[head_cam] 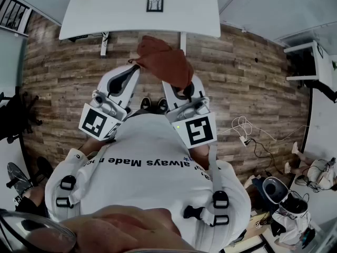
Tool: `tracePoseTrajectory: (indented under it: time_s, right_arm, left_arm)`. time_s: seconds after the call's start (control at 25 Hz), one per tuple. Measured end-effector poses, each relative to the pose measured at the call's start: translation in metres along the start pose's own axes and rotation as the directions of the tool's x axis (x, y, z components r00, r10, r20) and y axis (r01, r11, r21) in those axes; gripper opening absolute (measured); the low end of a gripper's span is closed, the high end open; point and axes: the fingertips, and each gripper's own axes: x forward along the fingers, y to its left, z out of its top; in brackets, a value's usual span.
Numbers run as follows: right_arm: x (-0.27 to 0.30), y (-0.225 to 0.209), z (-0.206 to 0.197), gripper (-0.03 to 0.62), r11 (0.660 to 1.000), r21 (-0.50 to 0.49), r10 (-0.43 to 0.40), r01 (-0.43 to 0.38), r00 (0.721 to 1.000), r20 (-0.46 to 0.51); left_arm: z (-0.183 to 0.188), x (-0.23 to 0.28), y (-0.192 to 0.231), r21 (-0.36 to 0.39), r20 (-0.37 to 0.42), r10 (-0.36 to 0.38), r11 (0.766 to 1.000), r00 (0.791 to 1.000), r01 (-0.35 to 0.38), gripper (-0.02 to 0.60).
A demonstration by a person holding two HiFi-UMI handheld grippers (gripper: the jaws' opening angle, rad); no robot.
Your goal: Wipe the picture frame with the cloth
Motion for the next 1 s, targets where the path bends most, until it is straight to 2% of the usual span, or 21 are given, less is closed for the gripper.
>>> tracePoseTrajectory:
  time_s: [0.56,1.0]
  right_arm:
    - [0.018,0.011,0.004,0.020,1.000,-0.015,0.010,-0.010,1.000,0.007]
    - [0.046,0.034,-0.005,0.020,0.999,0.031,-0.011,0.011,1.000,-0.002]
  left_arm:
    - [0.002,-0.010,0.018,-0.009,0.012,0.005,1.000,1.000,-0.005,0.003]
    - [-0.004,-0.034,0.047,-0.024,0.007,-0.010,1.000,1.000,0.010,0.003]
